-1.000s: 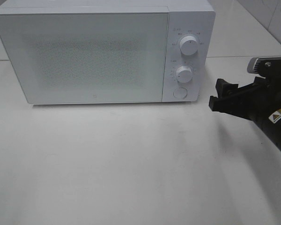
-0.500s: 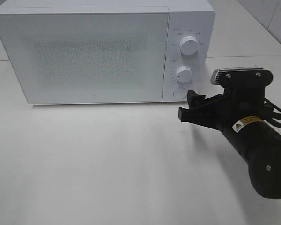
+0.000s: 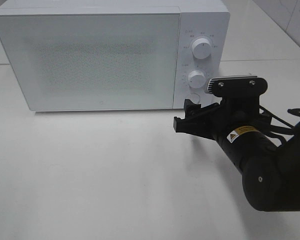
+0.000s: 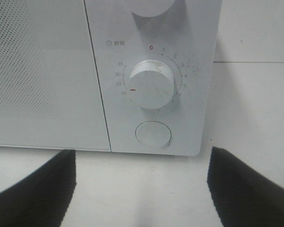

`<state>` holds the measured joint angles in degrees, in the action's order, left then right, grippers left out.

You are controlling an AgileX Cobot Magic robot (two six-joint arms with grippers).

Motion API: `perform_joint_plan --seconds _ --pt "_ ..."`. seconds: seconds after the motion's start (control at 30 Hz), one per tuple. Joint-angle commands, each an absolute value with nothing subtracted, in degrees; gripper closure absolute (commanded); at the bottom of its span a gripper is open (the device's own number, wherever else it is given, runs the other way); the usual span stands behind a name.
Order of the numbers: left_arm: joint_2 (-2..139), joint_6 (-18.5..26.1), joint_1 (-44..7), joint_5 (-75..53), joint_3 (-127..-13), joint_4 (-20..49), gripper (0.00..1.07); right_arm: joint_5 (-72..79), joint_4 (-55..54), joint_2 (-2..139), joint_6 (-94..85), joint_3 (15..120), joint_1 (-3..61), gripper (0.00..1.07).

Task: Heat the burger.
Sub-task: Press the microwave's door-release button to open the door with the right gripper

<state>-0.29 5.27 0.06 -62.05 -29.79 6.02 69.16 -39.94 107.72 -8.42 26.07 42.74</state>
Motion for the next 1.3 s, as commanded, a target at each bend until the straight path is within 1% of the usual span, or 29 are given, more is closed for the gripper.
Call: perform_joint_plan --seconds 0.03,0.13,0.2,0.23,0.3,0.33,0.37,0.4,0.47,0.5,0.53,0.57,0.6,0.67,0.7,0.77,0.83,0.87,0.97,1.0,1.03,1.07,1.13,1.17,1.2,1.23,1.27,1.3 --pt "-1.38 4.98 0.00 -61.36 -29.68 5.96 0.09 77.58 -39.94 107.49 -7.22 26.59 42.86 0.32" --pt "-1.38 4.98 0.00 -61.36 -29.68 5.96 0.09 77.92 -39.94 107.49 -2.18 26.53 42.86 0.32" --pt "-1.38 4.98 0.00 -61.36 -29.68 5.96 0.09 78.09 -39.94 107.49 4.58 26.53 42.86 0.32" --pt "-1.38 4.98 0.00 -61.36 -29.68 5.96 0.09 78.09 -39.94 107.49 4.58 26.53 42.86 0.32" --pt "-1.38 4.98 0.00 -61.36 -29.68 5.96 0.09 78.09 -39.94 107.49 13.29 26.53 42.86 0.32" --pt "-1.38 4.98 0.00 -61.36 -29.68 5.96 0.09 78.09 -39.94 107.49 13.29 26.53 42.86 0.32" --pt "-1.38 4.98 0.00 -61.36 -29.68 5.96 0.09 78.04 -39.94 107.49 19.77 26.53 42.86 0.33" --pt "-1.38 4.98 0.00 -61.36 -29.68 5.96 0.09 78.04 -39.94 107.49 19.77 26.53 42.86 0.33" --pt "-1.38 4.98 0.00 -61.36 -29.68 5.96 0.09 77.98 -39.94 107.49 30.19 26.53 42.86 0.35" --pt "-1.38 4.98 0.00 -61.36 -29.68 5.96 0.09 77.98 -39.94 107.49 30.19 26.53 42.86 0.35" --pt "-1.38 4.98 0.00 -61.36 -29.68 5.96 0.09 77.58 -39.94 107.49 36.67 26.53 42.86 0.36" --pt "-1.38 4.98 0.00 -61.36 -29.68 5.96 0.09 77.23 -39.94 107.49 40.39 26.53 42.86 0.38" --pt "-1.38 4.98 0.00 -61.36 -29.68 5.96 0.09 77.23 -39.94 107.49 40.39 26.53 42.86 0.38" --pt "-1.38 4.98 0.00 -61.36 -29.68 5.96 0.09 76.09 -39.94 107.49 50.82 26.53 42.86 0.41" --pt "-1.38 4.98 0.00 -61.36 -29.68 5.96 0.09 76.09 -39.94 107.49 50.82 26.53 42.86 0.41" --pt "-1.38 4.98 0.00 -61.36 -29.68 5.96 0.09 74.54 -39.94 107.49 62.22 26.53 42.86 0.49" --pt "-1.38 4.98 0.00 -61.36 -29.68 5.96 0.09 74.43 -39.94 107.49 64.11 26.53 42.86 0.51" --pt "-1.38 4.98 0.00 -61.36 -29.68 5.96 0.09 73.85 -39.94 107.49 68.53 26.53 42.86 0.56" --pt "-1.38 4.98 0.00 -61.36 -29.68 5.96 0.09 73.57 -39.94 107.49 70.59 26.53 42.86 0.59" --pt "-1.38 4.98 0.00 -61.36 -29.68 5.96 0.09 72.71 -39.94 107.49 73.85 26.53 42.86 0.65" --pt "-1.38 4.98 0.00 -61.36 -29.68 5.96 0.09 72.25 -39.94 107.49 74.89 26.53 42.86 0.69" --pt "-1.38 4.98 0.00 -61.36 -29.68 5.96 0.09 72.25 -39.94 107.49 74.89 26.53 42.86 0.69" --pt "-1.38 4.98 0.00 -61.36 -29.68 5.96 0.09 71.62 -40.28 107.49 78.04 26.53 42.86 0.85" --pt "-1.38 4.98 0.00 -61.36 -29.68 5.96 0.09 71.62 -40.28 107.49 78.04 26.53 42.86 0.85" --pt "-1.38 4.98 0.00 -61.36 -29.68 5.96 0.09 71.45 -40.68 107.49 78.44 26.53 42.86 0.90" --pt "-1.38 4.98 0.00 -61.36 -29.68 5.96 0.09 70.30 -41.54 107.49 78.95 26.53 42.86 0.99" --pt "-1.38 4.98 0.00 -61.36 -29.68 5.96 0.09 70.30 -41.54 107.49 78.95 26.53 42.86 0.99" --pt "-1.38 4.98 0.00 -61.36 -29.68 5.96 0.09 69.33 -41.88 107.49 78.95 26.53 42.86 1.04"
